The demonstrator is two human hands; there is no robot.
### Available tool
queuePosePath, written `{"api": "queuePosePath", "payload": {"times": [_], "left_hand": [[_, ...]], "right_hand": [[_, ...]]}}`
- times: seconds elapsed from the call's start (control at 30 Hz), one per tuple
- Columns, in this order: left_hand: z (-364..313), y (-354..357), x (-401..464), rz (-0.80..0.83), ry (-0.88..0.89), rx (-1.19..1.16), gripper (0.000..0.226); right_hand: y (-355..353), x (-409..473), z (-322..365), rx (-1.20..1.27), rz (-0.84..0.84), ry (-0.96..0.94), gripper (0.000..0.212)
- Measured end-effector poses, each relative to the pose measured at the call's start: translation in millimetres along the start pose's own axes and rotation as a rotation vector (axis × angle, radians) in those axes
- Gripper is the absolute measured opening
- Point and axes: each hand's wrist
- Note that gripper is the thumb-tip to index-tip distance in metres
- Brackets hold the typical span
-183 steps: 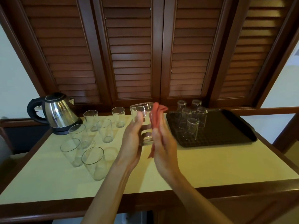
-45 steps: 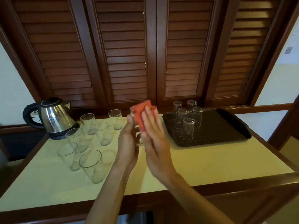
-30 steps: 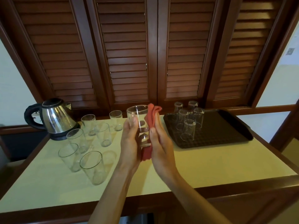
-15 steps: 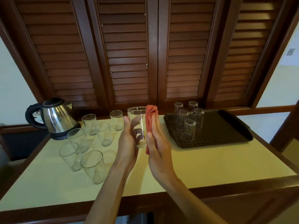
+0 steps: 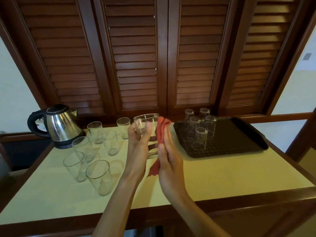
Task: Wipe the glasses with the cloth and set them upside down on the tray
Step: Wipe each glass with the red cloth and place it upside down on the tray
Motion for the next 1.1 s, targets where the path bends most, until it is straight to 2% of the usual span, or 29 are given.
{"api": "queuePosePath", "payload": {"times": [0.07,0.13,0.2,0.27,0.37,0.47,0.6,0.67,0.77,0.87,0.93,1.0,1.1], "left_hand": [[7,0,-1,0.038,-0.043,-0.024,0.058],[3,0,-3,0.048,-0.028,-0.058,0.041],[-1,-2,-1,0.027,0.002,-0.131,0.037],[-4,-5,-2,0.011,0.016,-0.198,0.033],[5,-6,-4,0.019,0.059,-0.165,0.029],[2,-11,-1,-0.068,0.12,-0.195,0.058],[-4,-12,10,-0.143,0.18,-0.349,0.037],[-1,-9,8,-0.141,0.19,-0.369,0.04],[11,-18,8,-0.124,0.175,-0.291,0.06],[7,-25,10,-0.086,0.137,-0.181,0.074],[1,-24,12,-0.089,0.143,-0.246,0.07],[-4,-21,13,-0.085,0.14,-0.324,0.068],[7,-24,11,-0.022,0.136,-0.262,0.074]], "right_hand": [[-1,17,6,-0.045,0.018,0.006,0.052],[3,17,4,-0.197,0.074,-0.087,0.05],[3,0,-4,-0.156,0.107,-0.1,0.05],[-2,-8,-2,0.057,0.059,0.056,0.046],[-9,10,4,0.325,-0.025,0.31,0.037],[-9,9,7,0.483,-0.129,0.448,0.034],[-6,-4,17,0.726,-0.239,0.784,0.035],[-9,5,19,0.769,-0.255,0.878,0.037],[-22,26,16,0.751,-0.291,0.814,0.04],[-25,23,19,0.656,-0.267,0.684,0.032],[-14,9,18,0.61,-0.24,0.652,0.029],[-9,3,18,0.644,-0.254,0.658,0.035],[-20,23,17,0.687,-0.342,0.698,0.037]]}}
Point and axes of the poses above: each hand's wrist, its own x-axis towards the middle knuckle, its own y-axis out of the palm, z = x × y, and after that the axes turned 10 degrees about -y, right-handed
